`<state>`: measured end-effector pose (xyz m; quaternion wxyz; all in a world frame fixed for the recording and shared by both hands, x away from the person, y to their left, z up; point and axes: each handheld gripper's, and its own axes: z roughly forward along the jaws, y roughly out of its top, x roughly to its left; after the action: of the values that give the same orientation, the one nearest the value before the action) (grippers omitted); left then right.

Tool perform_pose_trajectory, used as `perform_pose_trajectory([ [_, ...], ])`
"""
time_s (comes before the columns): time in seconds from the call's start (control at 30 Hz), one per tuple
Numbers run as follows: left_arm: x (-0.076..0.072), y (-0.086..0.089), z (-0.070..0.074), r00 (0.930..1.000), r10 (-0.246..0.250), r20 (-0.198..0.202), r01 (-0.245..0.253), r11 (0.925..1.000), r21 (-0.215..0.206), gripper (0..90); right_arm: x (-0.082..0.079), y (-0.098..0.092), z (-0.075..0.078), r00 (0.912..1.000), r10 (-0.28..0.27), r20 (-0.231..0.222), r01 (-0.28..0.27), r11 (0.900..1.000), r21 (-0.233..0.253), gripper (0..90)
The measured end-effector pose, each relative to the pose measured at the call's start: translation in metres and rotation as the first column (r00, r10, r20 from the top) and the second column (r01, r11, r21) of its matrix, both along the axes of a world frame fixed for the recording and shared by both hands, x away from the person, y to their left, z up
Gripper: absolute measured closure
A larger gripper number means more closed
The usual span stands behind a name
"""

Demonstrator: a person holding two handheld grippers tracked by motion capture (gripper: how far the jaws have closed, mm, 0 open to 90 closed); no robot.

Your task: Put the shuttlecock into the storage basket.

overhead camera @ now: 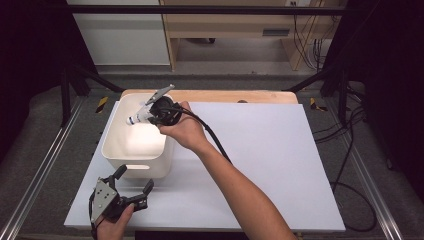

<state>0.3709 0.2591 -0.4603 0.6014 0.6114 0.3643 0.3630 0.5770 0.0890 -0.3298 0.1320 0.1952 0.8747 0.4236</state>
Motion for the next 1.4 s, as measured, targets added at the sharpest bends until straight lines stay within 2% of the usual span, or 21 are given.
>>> perform_pose_trajectory([
  [0.23,0.000,0.000,0.000,1.0000,-0.001,0.001,0.001,1.0000,0.002,0.8,0.001,0.005,-0.005,1.0000,0.007,-0.006,-0.007,1.000,-0.012,89.0],
  [0.6,0.000,0.000,0.000,1.0000,-0.001,0.000,0.001,1.0000,0.003,0.8,0.002,0.006,-0.009,0.9999,0.006,-0.013,-0.006,1.000,-0.013,89.0],
  [1.4,0.000,-0.001,0.000,1.0000,-0.004,0.000,0.004,1.0000,0.005,0.8,0.001,0.008,-0.016,0.9998,0.015,-0.013,-0.016,0.999,-0.046,89.0],
])
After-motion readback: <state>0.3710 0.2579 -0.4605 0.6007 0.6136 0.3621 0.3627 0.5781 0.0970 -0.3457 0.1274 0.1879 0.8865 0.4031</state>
